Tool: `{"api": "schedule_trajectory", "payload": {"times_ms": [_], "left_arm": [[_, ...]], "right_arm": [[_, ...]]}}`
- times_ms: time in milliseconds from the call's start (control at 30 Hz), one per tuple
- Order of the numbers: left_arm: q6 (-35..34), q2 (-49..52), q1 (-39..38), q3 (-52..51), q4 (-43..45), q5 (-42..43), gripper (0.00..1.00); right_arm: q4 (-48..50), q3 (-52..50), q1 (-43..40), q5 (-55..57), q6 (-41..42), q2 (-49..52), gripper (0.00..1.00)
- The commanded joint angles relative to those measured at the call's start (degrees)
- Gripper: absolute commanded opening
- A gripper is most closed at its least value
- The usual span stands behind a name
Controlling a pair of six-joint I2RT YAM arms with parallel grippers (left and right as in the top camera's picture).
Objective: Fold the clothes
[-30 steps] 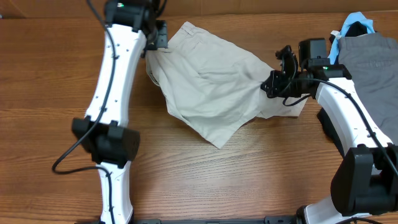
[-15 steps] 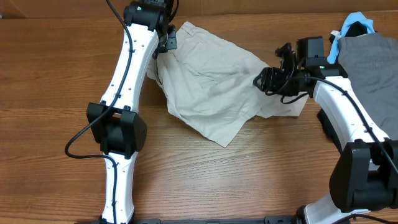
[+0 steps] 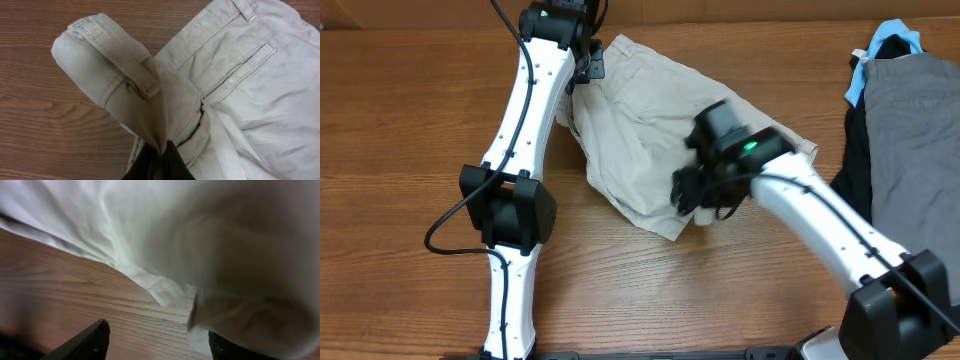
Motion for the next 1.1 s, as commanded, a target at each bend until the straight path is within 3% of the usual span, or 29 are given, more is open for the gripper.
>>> {"api": "schedule_trajectory", "payload": {"times_ms": [0,233,433,767,1067], "left_arm": [[-1.6,0.4,-0.3,0.0,0.5,0.3,0.04],[-1.6,0.4,-0.3,0.0,0.6,0.3,0.04],[-1.6,0.4,-0.4,0.0,0.6,0.2,0.04],[-1.6,0.4,-0.3,0.0,0.8,0.2,0.04],[-1.6,0.4,-0.3,0.0,0.8,0.3,0.04]], "right_arm": [[0.9,-2.7,1.9,9.6,8.5,-1.1,0.67],[3.8,-3.5,-4.3,14.1,5.6,-1.1,0.67],[0.7,2.1,-10.0,8.4,0.3,-1.7,0.70],[-3.3,3.6,3.9,7.3,1.1,-4.4,0.72],[10.6,-9.5,9.6,7.6,6.9,-4.2,0.65]]}}
